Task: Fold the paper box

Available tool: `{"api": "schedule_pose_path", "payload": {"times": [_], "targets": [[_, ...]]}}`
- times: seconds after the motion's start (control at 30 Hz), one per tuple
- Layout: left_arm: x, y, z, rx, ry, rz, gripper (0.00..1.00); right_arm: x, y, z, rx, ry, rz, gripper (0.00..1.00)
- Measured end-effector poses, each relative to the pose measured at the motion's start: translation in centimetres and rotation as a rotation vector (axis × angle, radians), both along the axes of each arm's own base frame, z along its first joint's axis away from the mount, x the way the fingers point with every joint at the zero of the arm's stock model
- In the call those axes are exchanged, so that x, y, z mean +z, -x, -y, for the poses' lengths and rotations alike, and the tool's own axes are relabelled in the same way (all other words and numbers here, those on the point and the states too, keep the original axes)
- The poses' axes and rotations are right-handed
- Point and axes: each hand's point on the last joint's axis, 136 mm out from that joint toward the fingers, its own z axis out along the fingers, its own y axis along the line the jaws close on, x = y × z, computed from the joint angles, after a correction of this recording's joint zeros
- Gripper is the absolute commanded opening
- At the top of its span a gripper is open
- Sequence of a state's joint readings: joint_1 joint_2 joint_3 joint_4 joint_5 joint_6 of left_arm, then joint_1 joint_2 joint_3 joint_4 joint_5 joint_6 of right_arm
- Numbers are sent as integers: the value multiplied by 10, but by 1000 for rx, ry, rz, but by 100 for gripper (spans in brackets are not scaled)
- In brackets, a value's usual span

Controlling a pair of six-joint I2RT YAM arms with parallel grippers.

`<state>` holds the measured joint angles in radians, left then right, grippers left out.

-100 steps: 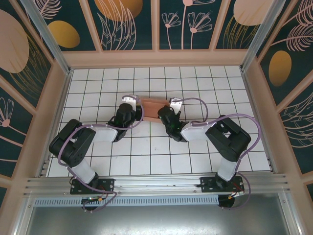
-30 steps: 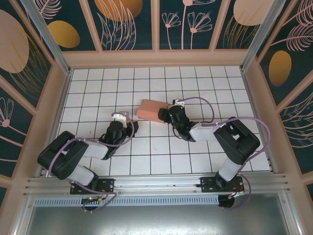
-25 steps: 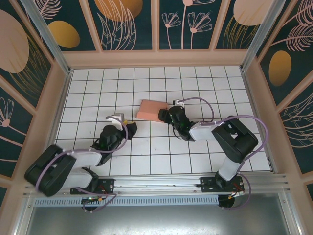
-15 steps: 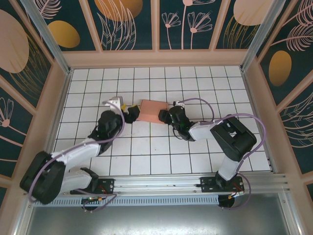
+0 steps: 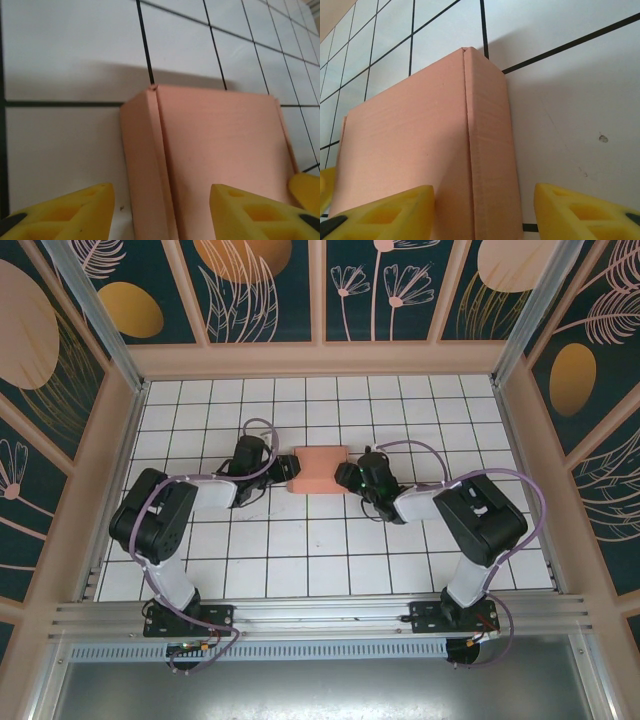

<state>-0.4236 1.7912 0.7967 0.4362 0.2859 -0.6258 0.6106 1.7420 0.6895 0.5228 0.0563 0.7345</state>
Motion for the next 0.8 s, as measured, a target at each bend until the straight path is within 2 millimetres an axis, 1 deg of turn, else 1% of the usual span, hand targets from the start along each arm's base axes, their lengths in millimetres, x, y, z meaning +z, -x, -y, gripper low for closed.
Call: {"api": "schedule_pose_path", "payload": {"times": [0.03,0.1,0.2,0.3,0.37,0.5,0.63,0.8], "targets": [[-1,1,1,-4,8,-9,45,0,0,0,7,-5,-1,55],[-1,2,3,-11,20,-16,40,0,-1,1,25,-14,-4,56],[-2,4,5,-14,36,-22,37,-1,0,2,45,-27,-9,58],[-8,7,5,-16,43,-36,34,0,3,5,59,-38,-11,60],[-8,7,5,-17,48,-35,30,2,5,6,70,-42,-8,61],[-7,5,7,-24,60,-24,26,9,8,6,95,-65,12,63],[-7,1,7,-29,81,-12,21,19,3,15,83,-95,35,65],[-7,1,3,-35,141,-11,14,31,3,19,95,-155,73,66]]}}
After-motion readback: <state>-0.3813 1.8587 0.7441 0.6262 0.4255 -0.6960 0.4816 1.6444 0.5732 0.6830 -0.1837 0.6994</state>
